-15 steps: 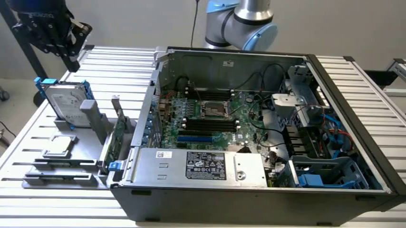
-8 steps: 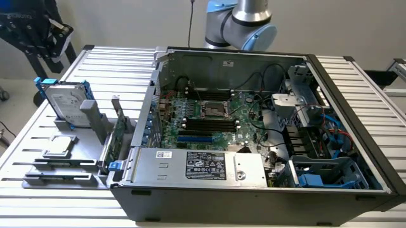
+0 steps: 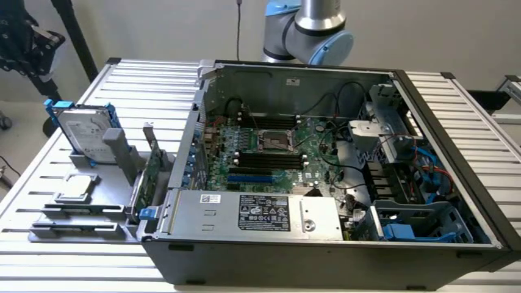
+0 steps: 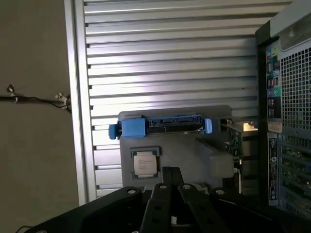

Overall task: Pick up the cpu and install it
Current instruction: 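Pick up the cpu and move it towards the insertion slot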

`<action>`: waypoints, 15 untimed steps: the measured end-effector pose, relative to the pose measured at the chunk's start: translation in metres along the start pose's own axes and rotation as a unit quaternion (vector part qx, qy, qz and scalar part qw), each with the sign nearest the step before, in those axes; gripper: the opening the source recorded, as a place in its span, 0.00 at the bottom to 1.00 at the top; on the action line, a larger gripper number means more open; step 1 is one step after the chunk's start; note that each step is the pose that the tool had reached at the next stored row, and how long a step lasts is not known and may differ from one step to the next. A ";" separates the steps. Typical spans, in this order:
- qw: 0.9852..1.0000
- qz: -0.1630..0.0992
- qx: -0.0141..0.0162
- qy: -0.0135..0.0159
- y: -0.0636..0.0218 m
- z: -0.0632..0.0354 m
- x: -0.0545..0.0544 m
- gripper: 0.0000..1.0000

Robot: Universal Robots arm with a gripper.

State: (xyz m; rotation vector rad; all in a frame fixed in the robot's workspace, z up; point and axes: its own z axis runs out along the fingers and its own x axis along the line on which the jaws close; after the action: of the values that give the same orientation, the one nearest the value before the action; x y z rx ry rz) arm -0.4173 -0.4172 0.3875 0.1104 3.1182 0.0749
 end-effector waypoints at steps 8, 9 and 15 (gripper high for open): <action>1.000 0.000 0.000 0.000 -0.0036 0.0000 0.018 0.11; 1.000 0.000 0.000 0.000 -0.0036 0.0000 0.018 0.11; 1.000 0.000 0.000 0.000 -0.0036 0.0000 0.018 0.11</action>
State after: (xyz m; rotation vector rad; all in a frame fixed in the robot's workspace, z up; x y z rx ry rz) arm -0.4355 -0.4195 0.3870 0.1104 3.1181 0.0738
